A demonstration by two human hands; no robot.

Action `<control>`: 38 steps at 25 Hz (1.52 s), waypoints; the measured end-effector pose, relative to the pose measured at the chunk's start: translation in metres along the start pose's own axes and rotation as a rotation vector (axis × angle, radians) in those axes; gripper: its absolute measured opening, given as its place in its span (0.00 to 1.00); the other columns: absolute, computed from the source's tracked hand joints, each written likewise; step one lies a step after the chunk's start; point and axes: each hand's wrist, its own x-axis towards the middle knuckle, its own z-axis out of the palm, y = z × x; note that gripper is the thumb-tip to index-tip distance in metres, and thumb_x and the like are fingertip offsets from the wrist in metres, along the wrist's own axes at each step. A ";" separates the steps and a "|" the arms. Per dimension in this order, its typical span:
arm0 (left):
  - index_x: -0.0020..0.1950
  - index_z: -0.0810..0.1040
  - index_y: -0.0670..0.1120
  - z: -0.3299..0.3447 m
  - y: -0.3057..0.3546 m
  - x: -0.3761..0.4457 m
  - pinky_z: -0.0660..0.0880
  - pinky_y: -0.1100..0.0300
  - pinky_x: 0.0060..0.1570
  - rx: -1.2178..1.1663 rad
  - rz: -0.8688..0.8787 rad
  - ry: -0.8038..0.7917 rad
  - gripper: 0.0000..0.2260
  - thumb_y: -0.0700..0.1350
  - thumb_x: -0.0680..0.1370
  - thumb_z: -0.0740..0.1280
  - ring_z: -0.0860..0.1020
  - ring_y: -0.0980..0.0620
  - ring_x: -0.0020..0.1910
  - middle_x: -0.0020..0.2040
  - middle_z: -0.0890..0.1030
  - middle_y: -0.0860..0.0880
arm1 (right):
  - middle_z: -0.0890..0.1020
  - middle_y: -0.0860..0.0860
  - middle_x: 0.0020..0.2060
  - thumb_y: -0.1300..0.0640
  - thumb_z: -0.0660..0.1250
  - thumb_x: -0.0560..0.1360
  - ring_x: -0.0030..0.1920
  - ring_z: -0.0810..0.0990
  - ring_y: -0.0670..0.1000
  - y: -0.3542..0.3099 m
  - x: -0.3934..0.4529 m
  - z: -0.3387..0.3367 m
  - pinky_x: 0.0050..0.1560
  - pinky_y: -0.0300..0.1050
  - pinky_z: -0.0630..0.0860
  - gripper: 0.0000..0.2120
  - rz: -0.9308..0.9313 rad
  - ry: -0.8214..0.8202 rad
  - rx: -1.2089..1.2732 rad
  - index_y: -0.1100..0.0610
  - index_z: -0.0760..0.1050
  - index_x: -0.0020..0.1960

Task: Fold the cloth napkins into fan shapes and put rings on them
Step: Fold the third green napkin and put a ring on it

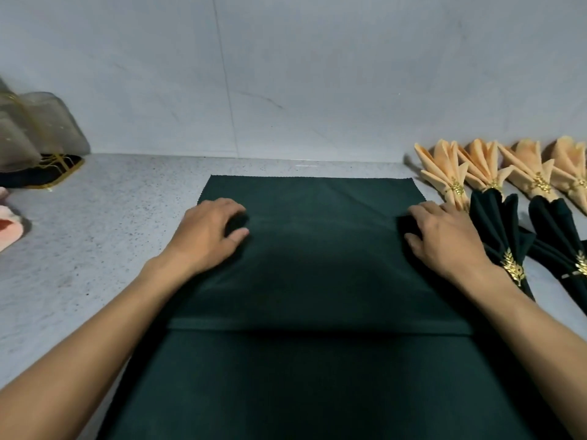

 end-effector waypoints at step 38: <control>0.75 0.69 0.46 0.060 0.108 -0.172 0.65 0.43 0.69 0.228 -0.223 -0.131 0.30 0.58 0.82 0.42 0.66 0.45 0.74 0.75 0.68 0.47 | 0.56 0.40 0.78 0.35 0.29 0.75 0.79 0.51 0.45 -0.066 -0.159 -0.010 0.77 0.48 0.47 0.36 -0.113 -0.255 0.260 0.40 0.57 0.77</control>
